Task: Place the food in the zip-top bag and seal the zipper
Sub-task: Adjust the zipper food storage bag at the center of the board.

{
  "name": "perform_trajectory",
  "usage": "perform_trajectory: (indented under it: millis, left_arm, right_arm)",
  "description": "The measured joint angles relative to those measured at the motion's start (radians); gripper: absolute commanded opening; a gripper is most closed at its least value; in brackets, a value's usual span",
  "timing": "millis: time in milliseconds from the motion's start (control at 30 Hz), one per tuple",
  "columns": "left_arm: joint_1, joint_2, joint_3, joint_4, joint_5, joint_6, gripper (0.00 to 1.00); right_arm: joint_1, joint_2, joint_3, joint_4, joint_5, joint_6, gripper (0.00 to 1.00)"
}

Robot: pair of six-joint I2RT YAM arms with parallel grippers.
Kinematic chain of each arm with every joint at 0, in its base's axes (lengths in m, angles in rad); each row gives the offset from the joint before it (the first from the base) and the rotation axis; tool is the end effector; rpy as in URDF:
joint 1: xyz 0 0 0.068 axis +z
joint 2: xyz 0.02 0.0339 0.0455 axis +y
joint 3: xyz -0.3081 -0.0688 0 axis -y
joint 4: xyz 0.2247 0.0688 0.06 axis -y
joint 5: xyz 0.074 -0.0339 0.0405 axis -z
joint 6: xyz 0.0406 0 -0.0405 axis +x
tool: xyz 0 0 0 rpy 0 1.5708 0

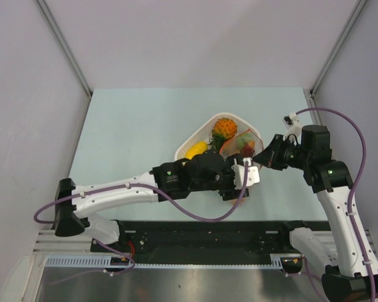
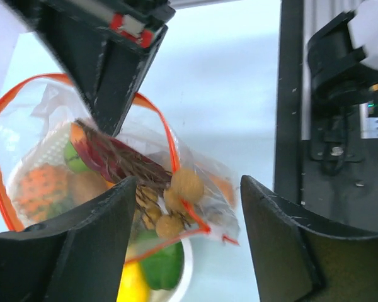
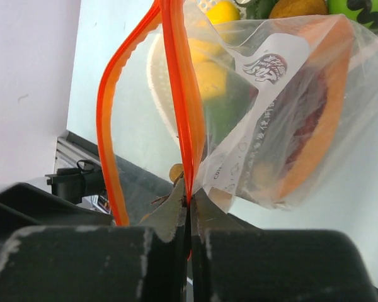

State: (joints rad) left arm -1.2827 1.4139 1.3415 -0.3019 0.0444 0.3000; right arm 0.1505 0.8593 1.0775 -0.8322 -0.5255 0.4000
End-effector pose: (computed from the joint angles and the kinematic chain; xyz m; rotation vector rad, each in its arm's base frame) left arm 0.0855 -0.2948 0.4195 1.4501 1.3902 -0.6852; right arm 0.1100 0.0373 0.3912 -0.0308 2.2256 0.8813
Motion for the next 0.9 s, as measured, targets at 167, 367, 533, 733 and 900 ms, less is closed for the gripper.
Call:
perform_trajectory:
  millis: [167, 367, 533, 733, 900]
  left_arm:
    - [-0.018, 0.073, 0.0, 0.039, -0.117, 0.086, 0.49]
    - [0.04, 0.088, -0.002, 0.089, -0.204, 0.132, 0.13]
    - [0.138, 0.088, 0.029, 0.107, -0.167, 0.095, 0.64]
    - [0.262, 0.055, 0.055, 0.049, -0.055, -0.031, 0.89]
    - [0.322, -0.005, 0.055, 0.004, 0.032, -0.148, 0.89]
  right_arm:
    - [0.005, 0.002, 0.0, 0.001, -0.017, 0.0, 0.0]
    - [0.009, 0.002, 0.0, 0.023, -0.041, -0.001, 0.0]
    - [0.016, 0.008, -0.003, 0.058, -0.065, -0.001, 0.0]
    - [0.016, 0.01, -0.005, 0.063, -0.078, -0.002, 0.0]
    - [0.016, 0.008, -0.007, 0.059, -0.077, -0.013, 0.0]
